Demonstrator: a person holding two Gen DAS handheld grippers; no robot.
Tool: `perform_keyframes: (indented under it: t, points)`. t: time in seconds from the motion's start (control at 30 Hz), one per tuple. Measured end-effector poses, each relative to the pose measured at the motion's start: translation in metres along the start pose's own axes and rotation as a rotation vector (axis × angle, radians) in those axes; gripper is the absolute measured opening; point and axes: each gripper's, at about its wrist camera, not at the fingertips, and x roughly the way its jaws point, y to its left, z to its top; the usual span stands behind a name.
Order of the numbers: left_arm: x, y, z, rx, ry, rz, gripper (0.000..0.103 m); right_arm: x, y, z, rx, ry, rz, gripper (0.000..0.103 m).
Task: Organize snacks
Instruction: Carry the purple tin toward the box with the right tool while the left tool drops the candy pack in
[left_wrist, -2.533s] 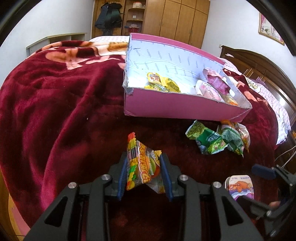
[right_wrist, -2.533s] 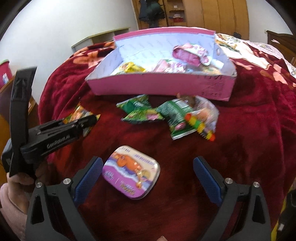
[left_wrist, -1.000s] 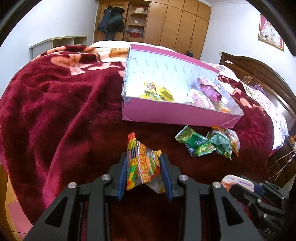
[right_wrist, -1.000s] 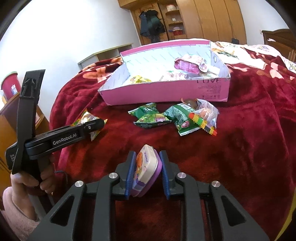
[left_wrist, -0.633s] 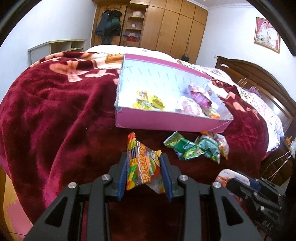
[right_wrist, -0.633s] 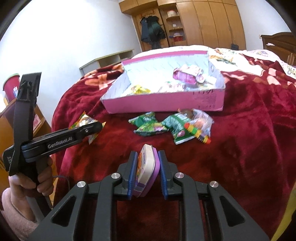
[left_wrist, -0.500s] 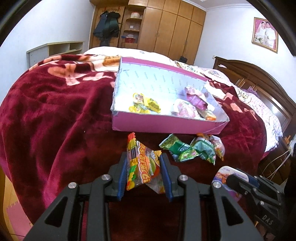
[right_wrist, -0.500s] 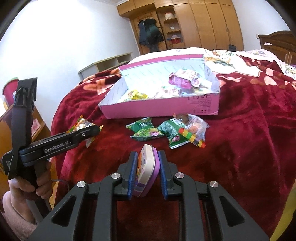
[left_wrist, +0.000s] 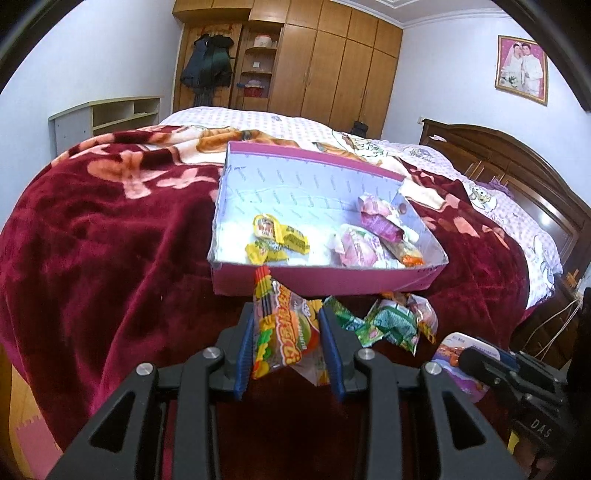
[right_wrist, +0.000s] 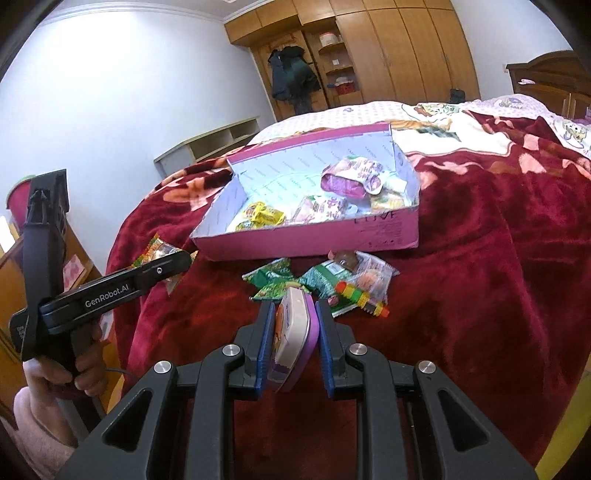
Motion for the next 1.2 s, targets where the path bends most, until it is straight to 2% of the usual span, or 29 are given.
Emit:
perform_keyframes:
  t: [0.4, 0.6, 1.0, 1.2]
  points:
    - [0.017, -0.011, 0.041, 0.049, -0.055, 0.016, 0.035, -0.003, -0.001, 0.025, -0.037, -0.047, -0.005, 0.023]
    - [0.040, -0.014, 0.056, 0.062, -0.040, 0.025, 0.035, 0.000, -0.002, 0.038, -0.057, -0.059, -0.006, 0.023]
    - [0.084, -0.010, 0.057, 0.066, 0.015, 0.046, 0.035, 0.017, -0.002, 0.069, -0.090, -0.074, 0.000, 0.023]
    - [0.095, -0.007, 0.054, 0.065, 0.028, 0.055, 0.032, 0.031, 0.000, 0.081, -0.104, -0.069, 0.005, 0.023]
